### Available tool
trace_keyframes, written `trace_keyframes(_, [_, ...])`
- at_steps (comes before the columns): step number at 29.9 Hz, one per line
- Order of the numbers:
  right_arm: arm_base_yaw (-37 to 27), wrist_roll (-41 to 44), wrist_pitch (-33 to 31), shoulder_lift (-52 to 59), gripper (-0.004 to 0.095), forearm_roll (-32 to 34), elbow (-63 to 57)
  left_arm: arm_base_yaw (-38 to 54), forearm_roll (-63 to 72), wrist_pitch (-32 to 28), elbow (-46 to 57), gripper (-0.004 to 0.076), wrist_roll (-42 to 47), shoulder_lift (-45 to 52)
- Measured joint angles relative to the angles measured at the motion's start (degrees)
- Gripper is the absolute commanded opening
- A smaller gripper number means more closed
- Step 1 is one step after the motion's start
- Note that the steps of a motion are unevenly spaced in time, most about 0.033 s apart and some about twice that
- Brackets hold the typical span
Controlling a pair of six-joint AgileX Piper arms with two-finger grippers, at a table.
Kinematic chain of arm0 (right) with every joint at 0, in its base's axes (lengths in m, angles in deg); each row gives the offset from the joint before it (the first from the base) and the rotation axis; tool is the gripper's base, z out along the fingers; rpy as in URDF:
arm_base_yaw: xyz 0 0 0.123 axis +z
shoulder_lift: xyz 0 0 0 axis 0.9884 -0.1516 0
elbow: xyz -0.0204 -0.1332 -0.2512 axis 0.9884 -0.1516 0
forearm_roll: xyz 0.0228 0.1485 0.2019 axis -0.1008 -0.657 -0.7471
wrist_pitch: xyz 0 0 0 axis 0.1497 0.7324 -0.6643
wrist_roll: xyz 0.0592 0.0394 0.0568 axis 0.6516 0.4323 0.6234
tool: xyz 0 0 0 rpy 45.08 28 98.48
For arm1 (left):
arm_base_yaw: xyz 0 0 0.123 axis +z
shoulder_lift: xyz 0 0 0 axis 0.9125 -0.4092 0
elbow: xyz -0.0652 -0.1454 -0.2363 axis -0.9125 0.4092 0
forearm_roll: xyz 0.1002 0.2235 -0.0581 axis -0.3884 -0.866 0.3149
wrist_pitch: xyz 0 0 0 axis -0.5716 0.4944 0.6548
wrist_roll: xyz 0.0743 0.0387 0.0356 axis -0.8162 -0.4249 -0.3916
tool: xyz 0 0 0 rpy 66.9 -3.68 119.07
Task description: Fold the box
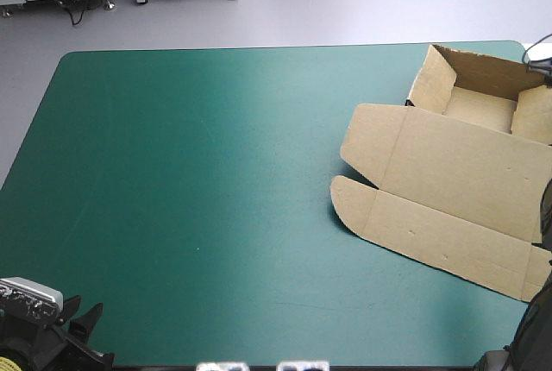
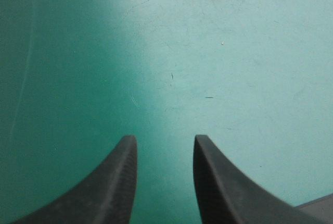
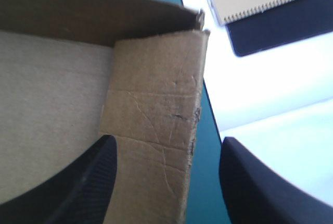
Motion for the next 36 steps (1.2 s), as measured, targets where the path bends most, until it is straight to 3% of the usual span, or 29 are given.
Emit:
trace_keyframes(1, [0.00,-0.37,-0.40,1.37,0.0501,-0.50,0.92,0.00,0.00,0.00,0.00,0.0257,0.00,0.00])
trace_keyframes(3, [0.00,-1.14,-0.55,4.72,0.0349,-2.18,2.23,0.00,0.00,0.00,0.00,0.0257,0.00,0.00])
trace_keyframes(6, [-0.11,-1.03,-0.55,10.38,-0.0012,-7.34,2.80,0.00,0.00,0.00,0.00,0.0257,0.00,0.00])
trace_keyframes(12, [-0.10,-3.50,-0.55,23.95,0.0004,-19.90,2.13,0.00,0.00,0.00,0.00,0.0257,0.00,0.00])
trace_keyframes(19, [-0.10,-2.70,-0.55,40.10,0.0004,-21.99,-3.53,0.00,0.00,0.00,0.00,0.0257,-2.02,0.00])
trace_keyframes(36, [1.69,-3.01,0.30,84.93,0.0004,-16.35,-67.87,0.00,0.18,-1.82,0.39,0.0148,-7.16,0.00])
